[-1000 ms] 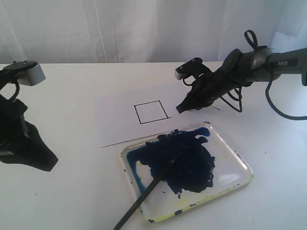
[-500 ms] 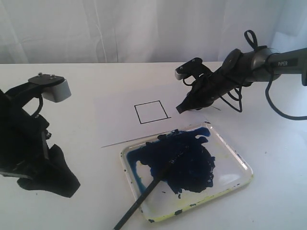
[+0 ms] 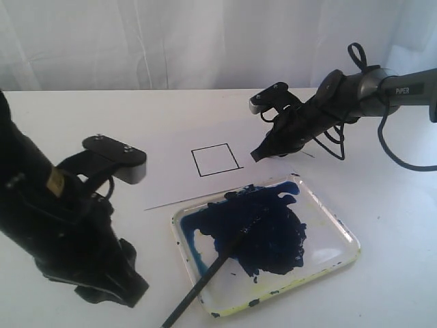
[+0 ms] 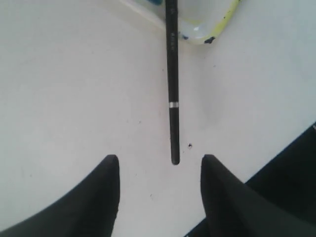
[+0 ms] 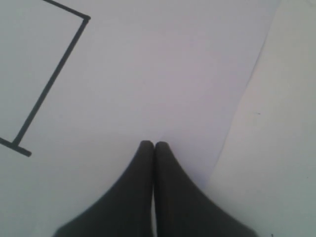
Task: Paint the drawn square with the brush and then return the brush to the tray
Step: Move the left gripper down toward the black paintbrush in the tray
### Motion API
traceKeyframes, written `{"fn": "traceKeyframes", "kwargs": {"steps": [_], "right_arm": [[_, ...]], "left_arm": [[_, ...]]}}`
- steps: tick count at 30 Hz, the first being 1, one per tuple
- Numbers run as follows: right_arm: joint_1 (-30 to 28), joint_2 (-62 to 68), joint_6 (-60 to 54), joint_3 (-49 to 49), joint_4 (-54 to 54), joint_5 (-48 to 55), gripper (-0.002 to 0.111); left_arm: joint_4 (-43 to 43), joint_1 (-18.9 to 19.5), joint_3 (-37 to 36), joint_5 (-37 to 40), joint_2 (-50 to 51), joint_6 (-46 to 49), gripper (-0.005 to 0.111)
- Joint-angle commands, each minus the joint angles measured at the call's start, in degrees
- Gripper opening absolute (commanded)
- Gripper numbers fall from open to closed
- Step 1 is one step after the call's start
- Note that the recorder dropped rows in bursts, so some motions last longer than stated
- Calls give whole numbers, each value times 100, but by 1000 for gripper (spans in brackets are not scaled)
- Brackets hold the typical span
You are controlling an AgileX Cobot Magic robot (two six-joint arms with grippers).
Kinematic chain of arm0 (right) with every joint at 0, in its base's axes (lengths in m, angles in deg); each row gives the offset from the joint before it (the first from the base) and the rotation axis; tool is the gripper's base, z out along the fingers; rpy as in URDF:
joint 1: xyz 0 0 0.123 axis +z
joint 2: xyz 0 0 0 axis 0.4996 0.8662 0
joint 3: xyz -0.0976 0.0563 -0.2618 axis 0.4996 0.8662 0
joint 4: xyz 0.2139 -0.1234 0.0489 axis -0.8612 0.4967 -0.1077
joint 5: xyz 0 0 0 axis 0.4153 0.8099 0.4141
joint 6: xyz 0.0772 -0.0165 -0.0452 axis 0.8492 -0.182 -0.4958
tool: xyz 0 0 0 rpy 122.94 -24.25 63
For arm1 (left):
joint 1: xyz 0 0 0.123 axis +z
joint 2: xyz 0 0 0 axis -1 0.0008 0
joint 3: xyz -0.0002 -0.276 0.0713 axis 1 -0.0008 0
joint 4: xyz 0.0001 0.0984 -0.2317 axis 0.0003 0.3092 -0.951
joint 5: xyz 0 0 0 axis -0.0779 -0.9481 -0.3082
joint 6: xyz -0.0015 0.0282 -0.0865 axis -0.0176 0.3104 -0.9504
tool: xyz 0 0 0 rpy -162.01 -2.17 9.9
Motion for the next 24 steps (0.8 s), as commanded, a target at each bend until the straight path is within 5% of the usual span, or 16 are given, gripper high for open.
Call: {"fn": "traceKeyframes", "kwargs": {"steps": [1,24], "right_arm": [[-8,86,-51,10,95,101,0],[-8,86,-51,10,95,55,0]], "left_arm": [[-33,-189,-4,-450,336,-100,55],[-394,-465,-4,-1253,1739,80,54]]}}
